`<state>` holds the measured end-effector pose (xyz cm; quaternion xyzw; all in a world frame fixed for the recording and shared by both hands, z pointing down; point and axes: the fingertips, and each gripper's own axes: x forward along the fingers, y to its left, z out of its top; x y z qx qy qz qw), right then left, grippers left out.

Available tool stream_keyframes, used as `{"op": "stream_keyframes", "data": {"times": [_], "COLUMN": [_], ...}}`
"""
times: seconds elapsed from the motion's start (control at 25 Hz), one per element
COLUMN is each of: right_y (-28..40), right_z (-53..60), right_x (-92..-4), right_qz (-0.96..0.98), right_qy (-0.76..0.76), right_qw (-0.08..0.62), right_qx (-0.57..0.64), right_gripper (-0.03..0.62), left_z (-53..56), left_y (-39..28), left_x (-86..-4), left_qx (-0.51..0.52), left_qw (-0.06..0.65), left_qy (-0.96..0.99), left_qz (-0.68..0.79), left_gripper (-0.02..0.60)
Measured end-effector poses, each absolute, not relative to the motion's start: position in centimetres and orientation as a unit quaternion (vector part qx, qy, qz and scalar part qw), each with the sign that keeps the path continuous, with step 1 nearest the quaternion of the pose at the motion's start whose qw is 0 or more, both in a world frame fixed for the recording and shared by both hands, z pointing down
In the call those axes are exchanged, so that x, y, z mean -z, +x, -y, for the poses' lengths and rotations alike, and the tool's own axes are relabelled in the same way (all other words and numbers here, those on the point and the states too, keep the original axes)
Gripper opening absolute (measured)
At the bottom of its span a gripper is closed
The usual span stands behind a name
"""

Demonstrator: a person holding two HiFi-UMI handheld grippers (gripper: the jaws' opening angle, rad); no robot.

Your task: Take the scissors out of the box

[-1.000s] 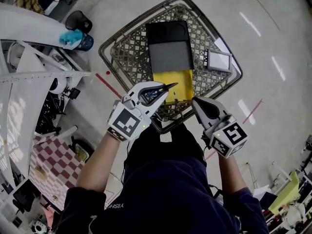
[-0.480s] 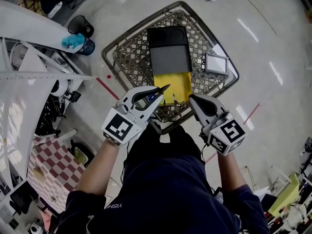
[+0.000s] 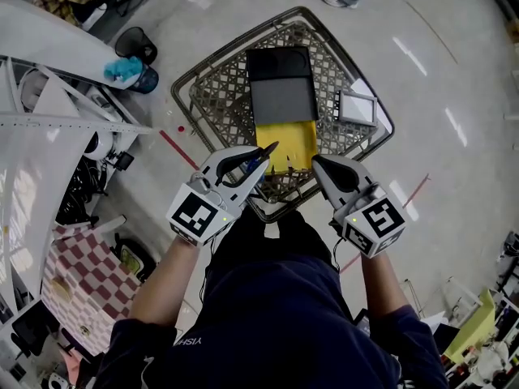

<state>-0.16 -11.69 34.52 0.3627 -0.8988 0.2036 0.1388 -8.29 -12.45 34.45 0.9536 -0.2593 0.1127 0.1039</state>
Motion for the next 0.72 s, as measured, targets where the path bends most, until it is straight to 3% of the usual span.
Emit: {"op": "stream_keyframes", "data": {"times": [0.72], "right_y": [-1.3], "right_z": [11.1], "right_x": [-34.4], "right_qz": [0.905], "right_qy": [0.353], "right_qw": [0.156], "right_qx": [-0.181], "right_gripper": [0.017], "left_z": [11.8], "left_y": [-8.3], "left_x": [-34.4], "left_qx": [-0.12], "left_qw": [0.096], "left_qy": [0.955], "left_qz": [0.252], "left_gripper": [0.074]}}
